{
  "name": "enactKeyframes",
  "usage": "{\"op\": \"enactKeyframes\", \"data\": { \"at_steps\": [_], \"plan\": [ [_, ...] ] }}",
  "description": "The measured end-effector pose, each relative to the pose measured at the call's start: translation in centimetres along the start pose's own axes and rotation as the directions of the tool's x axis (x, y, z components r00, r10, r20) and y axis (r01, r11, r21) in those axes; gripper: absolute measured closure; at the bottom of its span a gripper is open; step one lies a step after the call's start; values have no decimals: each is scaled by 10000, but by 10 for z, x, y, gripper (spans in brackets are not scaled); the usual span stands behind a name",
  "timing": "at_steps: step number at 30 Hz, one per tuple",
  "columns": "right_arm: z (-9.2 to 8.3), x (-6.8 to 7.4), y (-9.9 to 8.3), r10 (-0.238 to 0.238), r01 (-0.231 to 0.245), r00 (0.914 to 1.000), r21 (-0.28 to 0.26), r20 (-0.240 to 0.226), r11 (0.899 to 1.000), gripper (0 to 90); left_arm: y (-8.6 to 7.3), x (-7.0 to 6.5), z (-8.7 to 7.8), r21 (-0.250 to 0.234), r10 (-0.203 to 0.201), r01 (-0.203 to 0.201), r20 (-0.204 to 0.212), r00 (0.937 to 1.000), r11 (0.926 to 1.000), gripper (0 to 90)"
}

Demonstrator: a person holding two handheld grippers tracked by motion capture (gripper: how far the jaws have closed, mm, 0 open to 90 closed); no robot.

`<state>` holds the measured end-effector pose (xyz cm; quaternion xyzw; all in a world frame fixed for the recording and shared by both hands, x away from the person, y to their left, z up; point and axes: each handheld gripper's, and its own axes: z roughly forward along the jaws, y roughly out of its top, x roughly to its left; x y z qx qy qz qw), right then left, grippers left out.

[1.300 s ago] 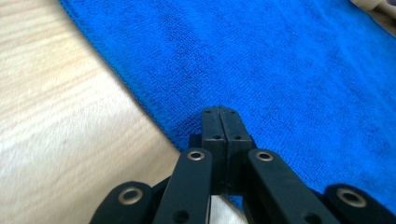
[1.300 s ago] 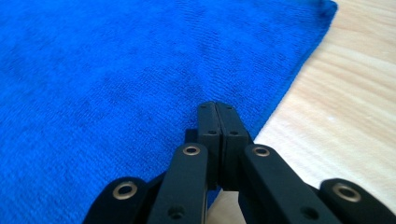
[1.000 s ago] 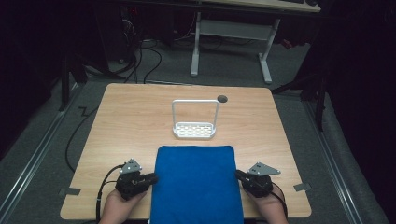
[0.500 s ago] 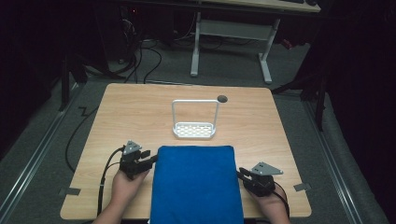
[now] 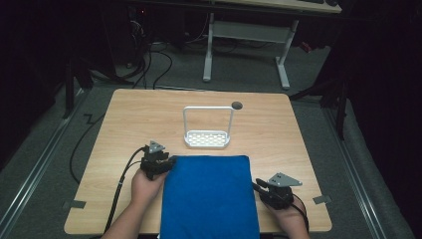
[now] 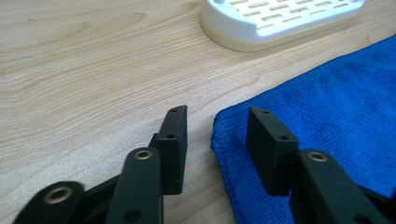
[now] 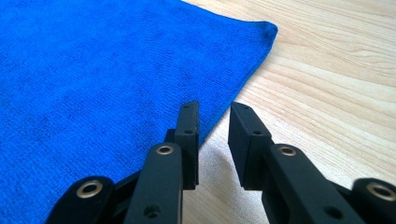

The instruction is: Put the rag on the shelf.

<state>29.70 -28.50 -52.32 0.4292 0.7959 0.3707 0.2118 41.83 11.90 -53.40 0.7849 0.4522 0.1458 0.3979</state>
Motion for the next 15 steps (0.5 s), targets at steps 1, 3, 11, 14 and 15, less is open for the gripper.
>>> {"op": "enactKeyframes", "data": {
  "at_steps": [1, 3, 11, 14, 15],
  "plan": [
    [1, 0, 0, -5, 5, 10000, -5, -16, 10000, 734, 0, -1, 0, 14, 60, -60, -4, 10000, 10000, 626],
    [2, 0, 0, 3, -3, 10000, -10, -21, 10000, 718, -1, -3, 0, 9, 200, -200, -87, 9998, 9998, 685],
    [3, -1, 12, 628, -610, 9977, -668, 251, 9959, 696, -1, -5, 0, 97, 519, -519, 23, 9986, 9986, 863],
    [16, -6, 27, 845, -821, 9954, -526, 451, 9952, 659, -2, -5, 0, 82, 572, -572, 80, 9983, 9983, 871],
    [16, -6, 27, 845, -821, 9954, -526, 451, 9952, 659, -2, -5, 0, 81, 537, -538, 105, 9985, 9985, 871]
  ]
}}
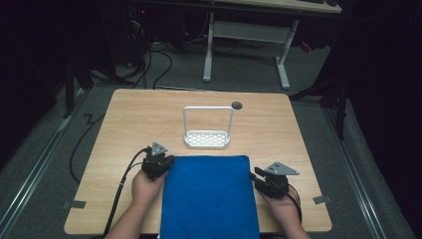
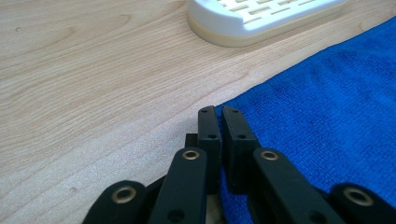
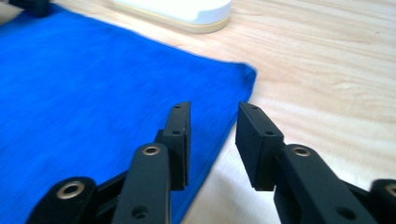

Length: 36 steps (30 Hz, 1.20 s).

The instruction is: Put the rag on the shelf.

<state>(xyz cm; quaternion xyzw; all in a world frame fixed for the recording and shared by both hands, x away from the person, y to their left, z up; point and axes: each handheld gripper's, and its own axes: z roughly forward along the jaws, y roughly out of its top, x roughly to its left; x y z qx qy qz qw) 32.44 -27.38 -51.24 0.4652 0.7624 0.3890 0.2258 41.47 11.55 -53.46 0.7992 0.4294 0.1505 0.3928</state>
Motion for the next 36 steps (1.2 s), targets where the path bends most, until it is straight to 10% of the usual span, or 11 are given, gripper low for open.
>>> {"op": "enactKeyframes", "data": {
  "at_steps": [15, 25, 36],
  "plan": [
    [71, -19, 33, 457, -568, 9952, 1303, 870, 9898, 572, 0, 5, 0, 13, -416, 416, 418, 9983, 9991, 868],
    [68, -19, 30, 605, -667, 9966, 1139, 567, 9912, 861, 0, 6, 0, 14, -412, 412, 453, 9981, 9991, 868],
    [56, -10, 34, -39, 28, 9994, 329, 352, 9995, 887, 0, 6, -2, -110, -495, 500, 421, 9979, 9987, 868]
  ]
}}
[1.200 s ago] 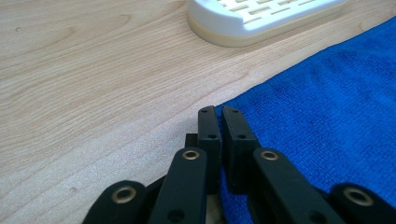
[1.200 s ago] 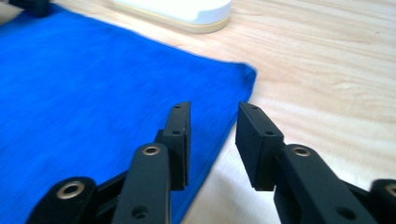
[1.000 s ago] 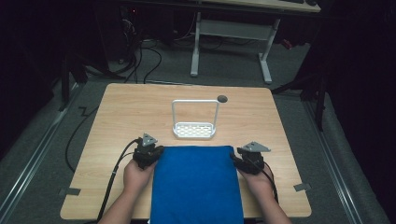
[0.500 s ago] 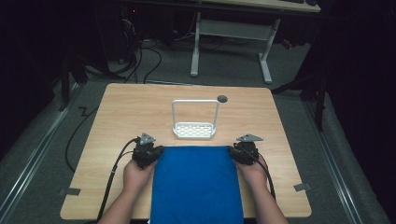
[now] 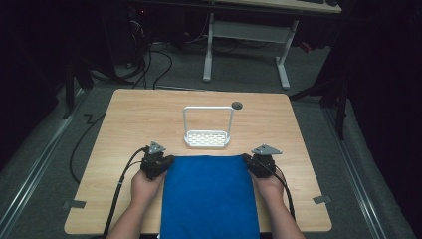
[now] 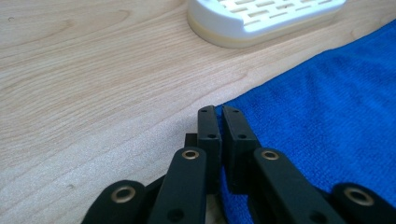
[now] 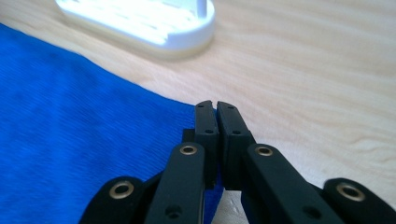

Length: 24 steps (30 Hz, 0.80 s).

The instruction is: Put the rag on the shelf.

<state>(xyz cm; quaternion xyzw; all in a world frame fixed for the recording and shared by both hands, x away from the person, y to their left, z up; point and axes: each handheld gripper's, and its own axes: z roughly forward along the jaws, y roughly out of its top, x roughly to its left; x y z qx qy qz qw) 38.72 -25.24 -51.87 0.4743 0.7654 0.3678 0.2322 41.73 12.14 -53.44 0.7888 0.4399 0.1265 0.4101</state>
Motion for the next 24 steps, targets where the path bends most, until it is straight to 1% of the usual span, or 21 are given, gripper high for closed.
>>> {"op": "enactKeyframes", "data": {
  "at_steps": [2, 3, 4, 7, 9, 12, 14, 18, 19, 22, 24],
  "plan": [
    [-5, 2, 1, -30, 29, 10000, -193, -52, 9998, 887, -1, 0, -2, -202, 8, -6, 56, 10000, 9998, 868],
    [-10, 4, 1, -52, 48, 9999, -440, -108, 9990, 887, -1, 0, -4, -302, 22, -20, 81, 10000, 9995, 869],
    [-12, 5, 1, 11, -17, 9999, -522, -126, 9986, 887, -1, 0, -5, -409, 6, -1, 113, 9999, 9992, 869],
    [-16, 6, 2, 11, -22, 9999, -726, -152, 9974, 888, -2, 3, -11, -813, -210, 236, 329, 9992, 9964, 869],
    [-19, 6, 4, -4, -11, 9999, -908, -160, 9959, 887, -3, 4, -15, -1023, -290, 325, 356, 9989, 9942, 870],
    [-22, 8, 4, 109, -125, 9998, -1060, -156, 9943, 887, -2, 1, -21, -1205, -155, 191, 313, 9994, 9925, 870],
    [-24, 8, 5, 89, -107, 9998, -1115, -165, 9937, 887, -2, -2, -25, -1414, -80, 124, 319, 9995, 9899, 870],
    [-29, 10, 7, 62, -85, 9998, -1367, -170, 9906, 887, 0, -7, -30, -1636, 63, -9, 322, 9995, 9865, 870],
    [-32, 10, 8, 23, -50, 9998, -1512, -180, 9885, 887, 1, -8, -32, -1731, 85, -27, 327, 9994, 9849, 870],
    [-35, 11, 9, 27, -54, 9999, -1620, -170, 9868, 887, 3, -11, -36, -1947, 111, -37, 370, 9993, 9809, 870],
    [-38, 12, 10, 12, -42, 9999, -1781, -170, 9840, 887, 4, -12, -40, -2179, 97, -9, 393, 9992, 9760, 870]
  ]
}}
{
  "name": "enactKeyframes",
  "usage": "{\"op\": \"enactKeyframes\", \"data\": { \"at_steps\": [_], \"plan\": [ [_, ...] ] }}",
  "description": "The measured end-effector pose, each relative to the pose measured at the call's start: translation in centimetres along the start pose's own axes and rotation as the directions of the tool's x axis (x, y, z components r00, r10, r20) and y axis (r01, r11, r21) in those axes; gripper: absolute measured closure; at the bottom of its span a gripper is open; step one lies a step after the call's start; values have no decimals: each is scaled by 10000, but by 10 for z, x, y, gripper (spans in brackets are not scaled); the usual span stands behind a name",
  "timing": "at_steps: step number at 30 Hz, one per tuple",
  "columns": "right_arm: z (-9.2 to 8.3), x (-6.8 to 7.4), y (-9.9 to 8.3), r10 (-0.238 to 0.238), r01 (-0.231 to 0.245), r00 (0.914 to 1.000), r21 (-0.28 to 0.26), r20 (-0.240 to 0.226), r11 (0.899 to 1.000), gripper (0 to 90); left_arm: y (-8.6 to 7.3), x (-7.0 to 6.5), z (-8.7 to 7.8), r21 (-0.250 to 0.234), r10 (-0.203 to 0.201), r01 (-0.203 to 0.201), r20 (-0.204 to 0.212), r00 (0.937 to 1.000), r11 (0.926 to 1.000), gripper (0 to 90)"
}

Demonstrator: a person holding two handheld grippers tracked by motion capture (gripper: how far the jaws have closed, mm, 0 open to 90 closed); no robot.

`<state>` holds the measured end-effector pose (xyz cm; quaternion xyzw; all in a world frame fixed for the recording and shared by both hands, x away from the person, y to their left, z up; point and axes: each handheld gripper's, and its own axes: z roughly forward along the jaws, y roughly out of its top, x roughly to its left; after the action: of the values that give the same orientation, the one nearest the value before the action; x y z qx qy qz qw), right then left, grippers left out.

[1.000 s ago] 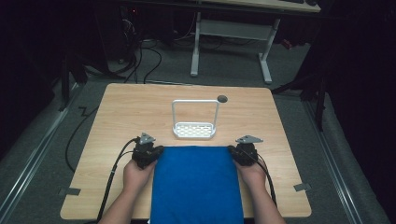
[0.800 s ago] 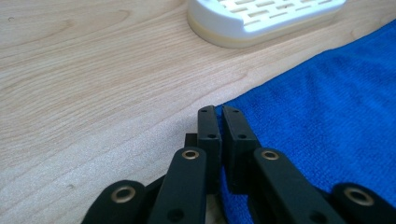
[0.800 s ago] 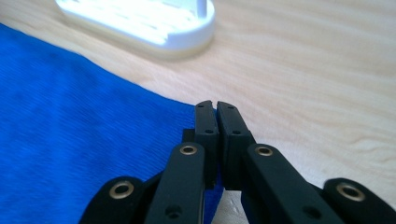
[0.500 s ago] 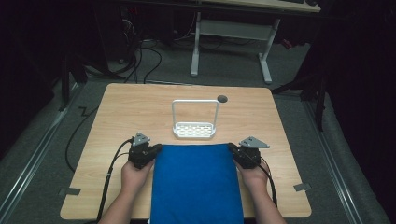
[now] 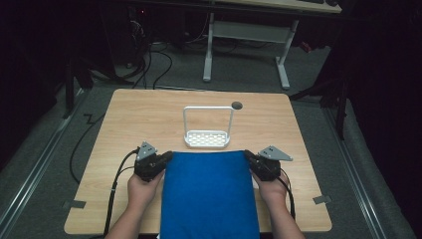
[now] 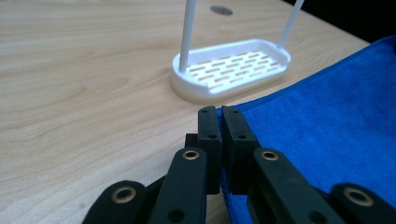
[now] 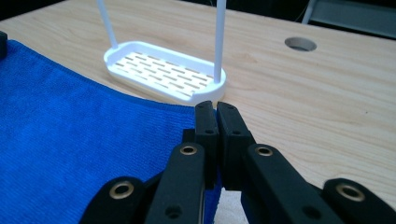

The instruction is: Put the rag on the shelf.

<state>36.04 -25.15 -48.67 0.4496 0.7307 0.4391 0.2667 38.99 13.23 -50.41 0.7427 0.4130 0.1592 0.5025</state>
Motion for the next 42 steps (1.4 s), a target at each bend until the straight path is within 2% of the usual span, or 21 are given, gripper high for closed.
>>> {"op": "enactKeyframes", "data": {
  "at_steps": [4, 13, 20, 24, 31, 35, 36, 40, 42],
  "plan": [
    [-5, 2, 4, -26, 25, 10000, -293, -24, 9996, 887, 5, -1, -9, -446, -78, 79, 24, 10000, 9990, 871],
    [-19, 6, 14, -114, 118, 9999, -1007, 47, 9948, 888, 17, -7, -24, -1024, 202, -203, -23, 9998, 9945, 872],
    [-34, 9, 24, -165, 192, 9997, -1649, 178, 9861, 888, 28, -17, -39, -1698, 447, -438, 15, 9990, 9845, 872],
    [-44, 11, 31, -251, 287, 9995, -2034, 205, 9787, 888, 35, -24, -48, -2082, 653, -627, 55, 9979, 9761, 872],
    [-60, 17, 41, -435, 494, 9987, -2673, 278, 9624, 889, 47, -36, -65, -2758, 1011, -945, 99, 9948, 9566, 872],
    [-72, 22, 51, -552, 630, 9979, -3141, 335, 9473, 890, 56, -42, -73, -3154, 1250, -1185, 3, 9922, 9415, 875],
    [-75, 23, 54, -652, 744, 9971, -3331, 387, 9400, 890, 59, -43, -74, -3200, 1291, -1233, -30, 9916, 9394, 876],
    [-83, 27, 66, -762, 865, 9962, -3724, 424, 9240, 890, 70, -47, -81, -3577, 1473, -1433, -161, 9890, 9228, 877],
    [-89, 29, 72, -873, 1006, 9949, -3949, 514, 9132, 891, 74, -48, -83, -3693, 1553, -1523, -218, 9876, 9168, 877]
  ]
}}
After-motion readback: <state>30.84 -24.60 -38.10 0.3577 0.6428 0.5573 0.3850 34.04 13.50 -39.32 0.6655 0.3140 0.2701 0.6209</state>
